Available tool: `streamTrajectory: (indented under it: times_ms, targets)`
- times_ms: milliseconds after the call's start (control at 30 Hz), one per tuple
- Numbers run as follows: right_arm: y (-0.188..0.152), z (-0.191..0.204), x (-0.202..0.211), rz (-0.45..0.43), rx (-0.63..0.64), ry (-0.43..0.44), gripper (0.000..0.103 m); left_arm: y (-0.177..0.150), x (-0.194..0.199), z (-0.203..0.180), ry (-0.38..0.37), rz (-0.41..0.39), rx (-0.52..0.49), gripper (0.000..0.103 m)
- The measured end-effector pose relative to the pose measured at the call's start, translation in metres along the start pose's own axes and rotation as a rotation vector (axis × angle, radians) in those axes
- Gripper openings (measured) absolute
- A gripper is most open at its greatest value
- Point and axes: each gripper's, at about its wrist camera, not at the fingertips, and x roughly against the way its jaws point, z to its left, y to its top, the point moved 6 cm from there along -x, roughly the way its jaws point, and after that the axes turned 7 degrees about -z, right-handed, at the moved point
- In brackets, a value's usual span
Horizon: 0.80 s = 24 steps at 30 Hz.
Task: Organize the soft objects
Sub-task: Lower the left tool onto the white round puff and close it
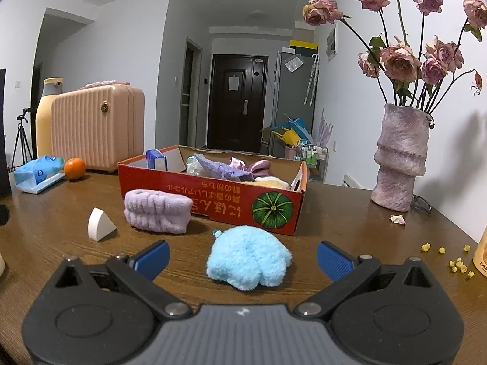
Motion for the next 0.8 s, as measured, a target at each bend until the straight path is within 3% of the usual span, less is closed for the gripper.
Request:
streamTrajectory:
  times_ms: [200, 433, 800]
  targets:
    - [-0.005, 0.002, -0.002, 0.018, 0.005, -0.006, 0.103, -0.014, 0.003, 0.019, -0.012, 0.046, -0.010, 0.103]
    - [-0.009, 0.002, 0.003, 0.031, -0.006, -0.022, 0.103, -0.030, -0.002, 0.038, -0.076, 0.142, 0.008, 0.103]
    - [-0.014, 0.000, 0.006, 0.054, -0.029, -0.058, 0.103, -0.045, -0.019, 0.059, -0.082, 0.257, 0.039, 0.103]
